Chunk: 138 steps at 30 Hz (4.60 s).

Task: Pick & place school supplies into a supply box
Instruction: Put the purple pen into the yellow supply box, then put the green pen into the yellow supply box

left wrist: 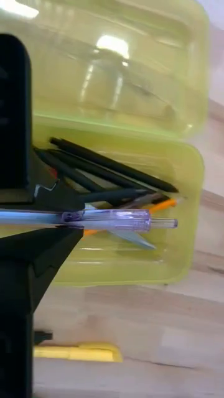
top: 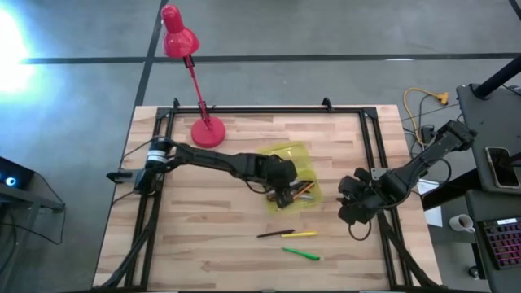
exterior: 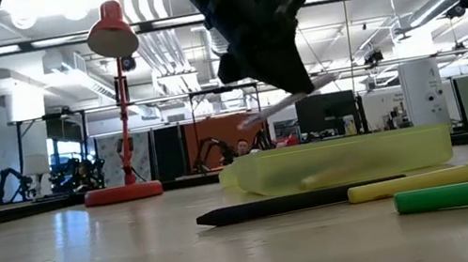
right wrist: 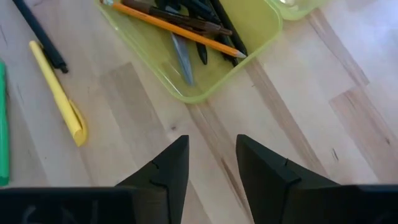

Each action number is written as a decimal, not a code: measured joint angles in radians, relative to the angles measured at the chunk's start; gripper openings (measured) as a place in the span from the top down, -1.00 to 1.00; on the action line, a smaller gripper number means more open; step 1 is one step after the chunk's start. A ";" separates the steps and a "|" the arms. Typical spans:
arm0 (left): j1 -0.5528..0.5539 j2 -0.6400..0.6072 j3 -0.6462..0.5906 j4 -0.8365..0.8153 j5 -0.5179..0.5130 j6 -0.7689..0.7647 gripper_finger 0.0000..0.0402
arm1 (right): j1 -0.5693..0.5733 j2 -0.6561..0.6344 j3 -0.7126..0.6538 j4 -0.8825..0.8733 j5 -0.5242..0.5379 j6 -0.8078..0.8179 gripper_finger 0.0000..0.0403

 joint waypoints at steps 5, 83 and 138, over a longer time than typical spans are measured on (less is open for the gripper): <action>0.000 0.000 -0.050 0.134 0.000 0.034 0.84 | 0.000 0.000 0.000 0.000 0.001 0.050 0.39; -0.513 -0.101 -0.092 0.033 -0.111 -0.866 0.39 | 0.000 0.000 -0.020 0.001 -0.034 0.024 0.41; -0.449 -0.102 -0.093 0.128 -0.200 -0.927 0.39 | 0.008 0.011 0.015 0.040 0.147 -0.099 0.41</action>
